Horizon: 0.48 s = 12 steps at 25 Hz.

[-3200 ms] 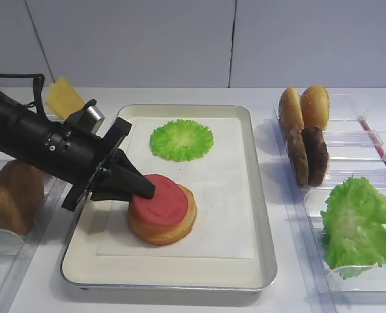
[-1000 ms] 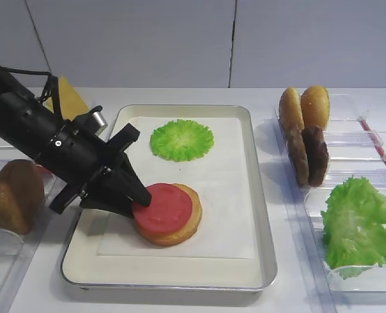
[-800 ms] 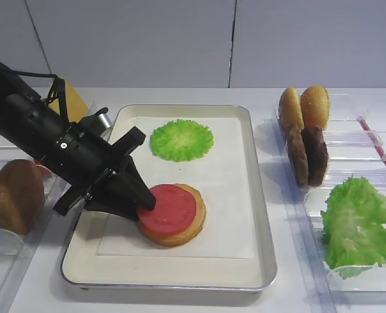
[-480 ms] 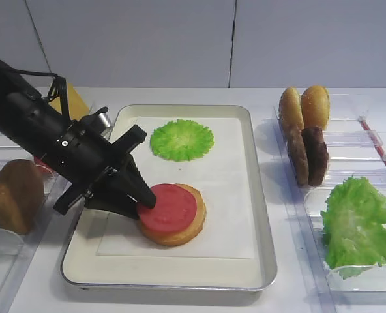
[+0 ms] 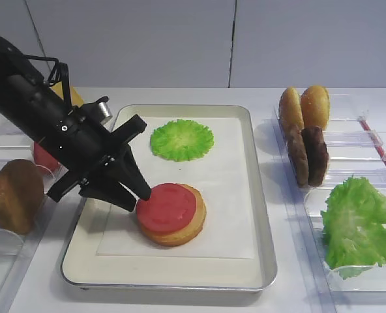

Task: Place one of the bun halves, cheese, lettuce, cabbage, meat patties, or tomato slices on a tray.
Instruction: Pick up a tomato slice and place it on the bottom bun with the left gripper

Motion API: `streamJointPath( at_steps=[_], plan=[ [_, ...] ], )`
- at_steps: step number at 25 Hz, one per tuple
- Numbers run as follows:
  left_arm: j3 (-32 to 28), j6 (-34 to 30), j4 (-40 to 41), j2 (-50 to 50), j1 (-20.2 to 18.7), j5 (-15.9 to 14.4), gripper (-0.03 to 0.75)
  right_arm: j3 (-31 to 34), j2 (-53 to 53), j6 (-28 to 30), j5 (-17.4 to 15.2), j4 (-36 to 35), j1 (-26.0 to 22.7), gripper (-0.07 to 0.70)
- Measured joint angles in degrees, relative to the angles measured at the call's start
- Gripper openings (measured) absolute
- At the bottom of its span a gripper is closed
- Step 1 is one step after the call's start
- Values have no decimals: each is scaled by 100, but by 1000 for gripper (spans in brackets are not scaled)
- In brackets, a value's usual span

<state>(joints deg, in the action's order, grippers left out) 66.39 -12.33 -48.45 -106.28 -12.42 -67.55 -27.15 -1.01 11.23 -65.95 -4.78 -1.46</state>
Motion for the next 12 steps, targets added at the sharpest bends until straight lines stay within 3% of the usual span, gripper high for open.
streamJointPath(
  at_steps=[12],
  plan=[
    [310,299,395,-9,0,-33,206,0,0,-27,0,0,0,471]
  ],
)
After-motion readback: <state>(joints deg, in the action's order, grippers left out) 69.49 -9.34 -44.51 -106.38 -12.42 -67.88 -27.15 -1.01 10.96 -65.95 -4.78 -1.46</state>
